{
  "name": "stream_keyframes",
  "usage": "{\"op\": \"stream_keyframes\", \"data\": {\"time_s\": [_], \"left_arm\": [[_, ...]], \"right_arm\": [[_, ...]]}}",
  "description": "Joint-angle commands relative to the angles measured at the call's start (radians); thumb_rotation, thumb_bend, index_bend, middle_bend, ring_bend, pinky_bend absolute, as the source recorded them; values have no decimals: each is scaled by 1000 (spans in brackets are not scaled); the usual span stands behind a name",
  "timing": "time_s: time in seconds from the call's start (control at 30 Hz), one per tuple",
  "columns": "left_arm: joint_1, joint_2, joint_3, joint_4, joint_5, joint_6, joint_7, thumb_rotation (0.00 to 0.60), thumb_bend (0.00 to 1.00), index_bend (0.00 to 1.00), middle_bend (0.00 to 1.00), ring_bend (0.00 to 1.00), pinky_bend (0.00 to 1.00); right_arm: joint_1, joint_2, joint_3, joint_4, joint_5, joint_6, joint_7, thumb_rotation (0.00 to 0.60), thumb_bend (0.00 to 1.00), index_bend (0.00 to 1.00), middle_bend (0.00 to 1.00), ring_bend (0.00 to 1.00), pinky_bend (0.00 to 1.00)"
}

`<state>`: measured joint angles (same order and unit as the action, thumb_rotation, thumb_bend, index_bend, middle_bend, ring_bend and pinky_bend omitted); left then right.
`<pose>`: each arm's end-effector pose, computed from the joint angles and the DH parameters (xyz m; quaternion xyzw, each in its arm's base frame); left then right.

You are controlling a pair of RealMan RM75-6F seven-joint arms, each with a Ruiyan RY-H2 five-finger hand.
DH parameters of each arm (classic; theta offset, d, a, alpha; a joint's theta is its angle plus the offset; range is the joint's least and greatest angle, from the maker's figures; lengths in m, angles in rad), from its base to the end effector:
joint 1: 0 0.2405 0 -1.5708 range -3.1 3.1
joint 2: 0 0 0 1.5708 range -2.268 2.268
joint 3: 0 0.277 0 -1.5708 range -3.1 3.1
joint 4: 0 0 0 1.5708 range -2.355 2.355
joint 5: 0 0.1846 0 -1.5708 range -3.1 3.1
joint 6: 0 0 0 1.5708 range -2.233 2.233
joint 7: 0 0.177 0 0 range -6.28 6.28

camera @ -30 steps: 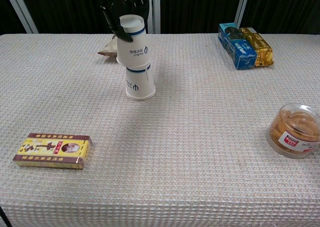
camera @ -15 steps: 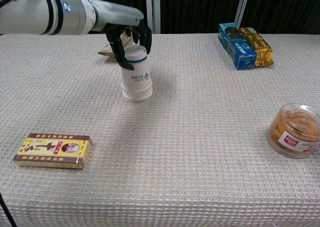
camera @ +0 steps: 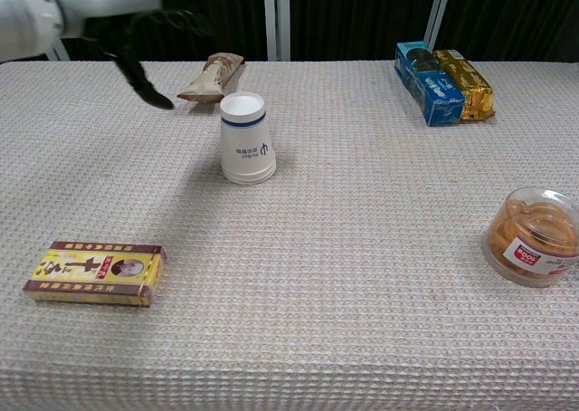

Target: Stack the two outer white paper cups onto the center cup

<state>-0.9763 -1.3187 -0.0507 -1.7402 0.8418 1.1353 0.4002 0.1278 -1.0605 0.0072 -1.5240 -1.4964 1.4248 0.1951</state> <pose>-0.1105 0.4016 0.0663 -0.7373 -0.3532 -0.3679 0.4431 -0.3379 -0.2210 0.2052 0.6023 -0.4201 0.3834 0.5602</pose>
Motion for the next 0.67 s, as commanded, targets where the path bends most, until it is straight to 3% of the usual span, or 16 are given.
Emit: {"op": "stream_keyframes", "data": {"time_s": [0.03,0.17,0.37,0.53,0.67], "left_arm": [[218,127,102,-23,162,228,-100,600,109,199,161,119,125],[375,164,169,36,245,357,-182,600,115,219,178,119,124],[589,174,258,111,379,513,-288,600,115,221,179,119,124],[734,144,297,156,473,623,-321,600,116,221,179,119,124],[801,118,309,184,526,649,-320,600,115,221,179,119,123]], "right_arm": [[-8,15,7,9,25,-16,24,600,315,0,125,0,26],[-22,14,20,23,37,4,57,600,315,0,148,0,61],[-40,-22,17,36,3,44,63,600,315,0,125,0,3],[-57,-59,-1,24,-39,77,5,600,315,0,110,0,0],[-65,-79,-6,8,-60,94,-56,600,315,0,101,0,0]]}}
